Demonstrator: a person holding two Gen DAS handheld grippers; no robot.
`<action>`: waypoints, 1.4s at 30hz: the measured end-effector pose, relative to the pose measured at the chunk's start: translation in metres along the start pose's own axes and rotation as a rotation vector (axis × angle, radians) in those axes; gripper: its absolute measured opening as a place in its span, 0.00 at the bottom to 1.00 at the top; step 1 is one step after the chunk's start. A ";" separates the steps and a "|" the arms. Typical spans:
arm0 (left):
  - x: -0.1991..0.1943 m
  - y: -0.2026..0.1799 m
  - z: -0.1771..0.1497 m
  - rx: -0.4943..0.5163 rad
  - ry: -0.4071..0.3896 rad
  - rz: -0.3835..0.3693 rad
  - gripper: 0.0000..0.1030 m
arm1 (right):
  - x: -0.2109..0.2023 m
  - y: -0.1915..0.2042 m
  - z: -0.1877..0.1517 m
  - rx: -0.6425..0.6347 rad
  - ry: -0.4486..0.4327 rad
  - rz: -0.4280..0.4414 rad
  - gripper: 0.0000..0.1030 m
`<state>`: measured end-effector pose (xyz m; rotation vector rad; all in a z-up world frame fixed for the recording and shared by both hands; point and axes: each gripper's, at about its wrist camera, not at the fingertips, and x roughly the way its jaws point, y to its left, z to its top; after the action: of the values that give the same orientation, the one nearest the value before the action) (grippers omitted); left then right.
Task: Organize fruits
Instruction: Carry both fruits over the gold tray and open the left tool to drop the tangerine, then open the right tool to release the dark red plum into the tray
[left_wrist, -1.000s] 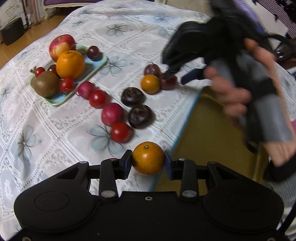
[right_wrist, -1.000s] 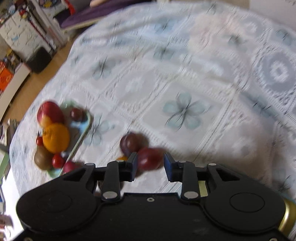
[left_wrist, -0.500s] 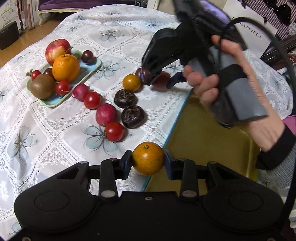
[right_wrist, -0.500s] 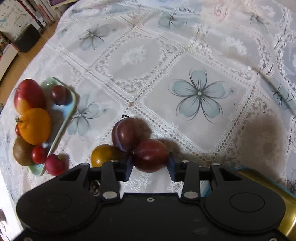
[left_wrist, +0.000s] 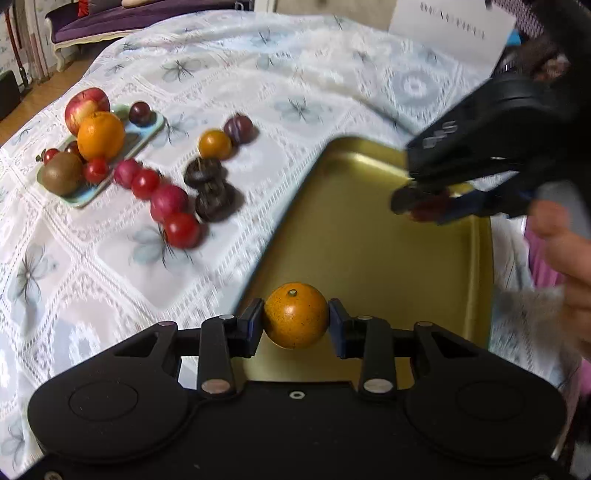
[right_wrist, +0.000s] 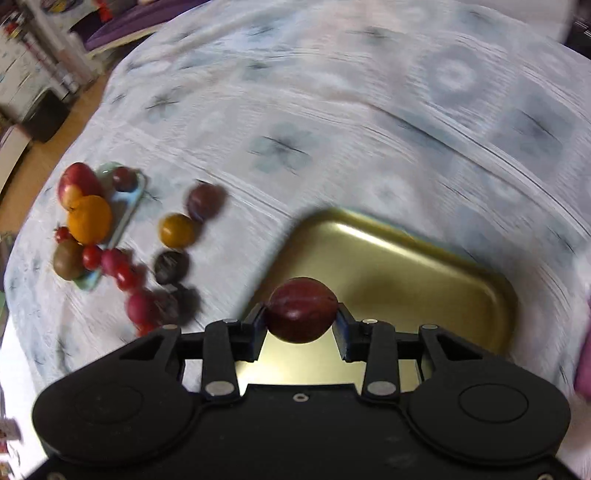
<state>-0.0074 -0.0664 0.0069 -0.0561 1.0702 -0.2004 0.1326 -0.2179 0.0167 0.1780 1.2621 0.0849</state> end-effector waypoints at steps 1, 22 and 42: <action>0.001 -0.005 -0.004 0.008 0.007 0.015 0.44 | -0.005 -0.009 -0.011 0.020 -0.004 -0.007 0.38; -0.007 -0.036 -0.027 0.014 0.042 0.191 0.44 | -0.043 -0.051 -0.108 0.027 0.053 -0.062 0.38; -0.004 -0.031 -0.028 0.008 0.100 0.215 0.44 | -0.053 -0.047 -0.114 0.002 0.054 -0.014 0.38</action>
<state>-0.0377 -0.0945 0.0016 0.0765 1.1668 -0.0137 0.0060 -0.2628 0.0247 0.1692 1.3173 0.0773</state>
